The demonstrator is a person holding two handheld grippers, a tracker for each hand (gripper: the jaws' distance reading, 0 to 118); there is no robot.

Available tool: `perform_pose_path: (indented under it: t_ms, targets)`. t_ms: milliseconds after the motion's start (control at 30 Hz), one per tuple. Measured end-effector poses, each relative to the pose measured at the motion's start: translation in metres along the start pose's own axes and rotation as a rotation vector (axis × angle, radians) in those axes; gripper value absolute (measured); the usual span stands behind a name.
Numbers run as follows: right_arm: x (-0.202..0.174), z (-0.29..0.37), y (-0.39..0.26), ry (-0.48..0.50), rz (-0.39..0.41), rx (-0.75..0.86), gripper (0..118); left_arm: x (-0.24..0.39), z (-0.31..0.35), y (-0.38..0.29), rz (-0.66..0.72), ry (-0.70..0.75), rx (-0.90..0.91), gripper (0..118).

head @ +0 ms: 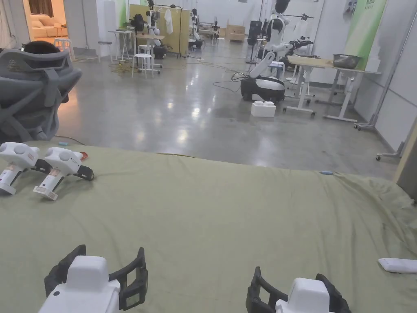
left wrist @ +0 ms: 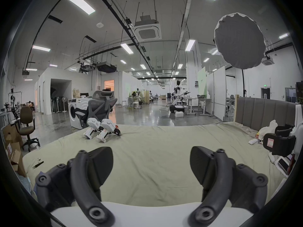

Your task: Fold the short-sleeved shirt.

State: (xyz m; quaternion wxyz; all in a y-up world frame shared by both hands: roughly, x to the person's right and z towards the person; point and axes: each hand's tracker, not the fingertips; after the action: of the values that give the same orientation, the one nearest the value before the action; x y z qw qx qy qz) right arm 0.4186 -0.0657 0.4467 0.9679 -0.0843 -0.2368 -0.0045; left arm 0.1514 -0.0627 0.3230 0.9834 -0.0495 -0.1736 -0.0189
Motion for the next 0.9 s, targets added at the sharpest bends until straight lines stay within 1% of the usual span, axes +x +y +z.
perform_pose_path:
  t_ms: [67,133,333,433,600,767,833,900]
  targets:
    - [0.001,-0.002,0.001,-0.001,0.002,-0.003,104,0.001,0.000,0.001,-0.010,0.000,0.006,103]
    - [0.002,-0.002,0.002,0.004,-0.017,-0.006,104,0.002,-0.001,0.001,-0.017,0.000,0.003,107]
    - [0.004,-0.003,0.006,0.026,-0.069,-0.010,106,0.004,-0.001,0.003,-0.016,0.002,0.010,108]
    - [0.005,-0.004,0.006,0.057,-0.099,-0.006,109,0.004,-0.001,0.003,-0.012,0.000,0.012,114]
    - [0.004,-0.004,0.008,0.024,-0.125,-0.007,109,0.003,0.001,0.003,-0.012,0.000,0.024,116]
    - [0.004,-0.006,0.011,-0.023,-0.131,-0.020,109,0.002,0.001,0.002,-0.007,0.012,0.021,116]
    - [0.007,-0.007,0.013,-0.021,-0.156,-0.036,109,0.001,0.001,0.002,-0.005,0.021,0.021,116]
    - [0.010,-0.007,0.014,-0.012,-0.198,-0.051,109,0.001,0.002,0.001,-0.004,0.031,0.024,116]
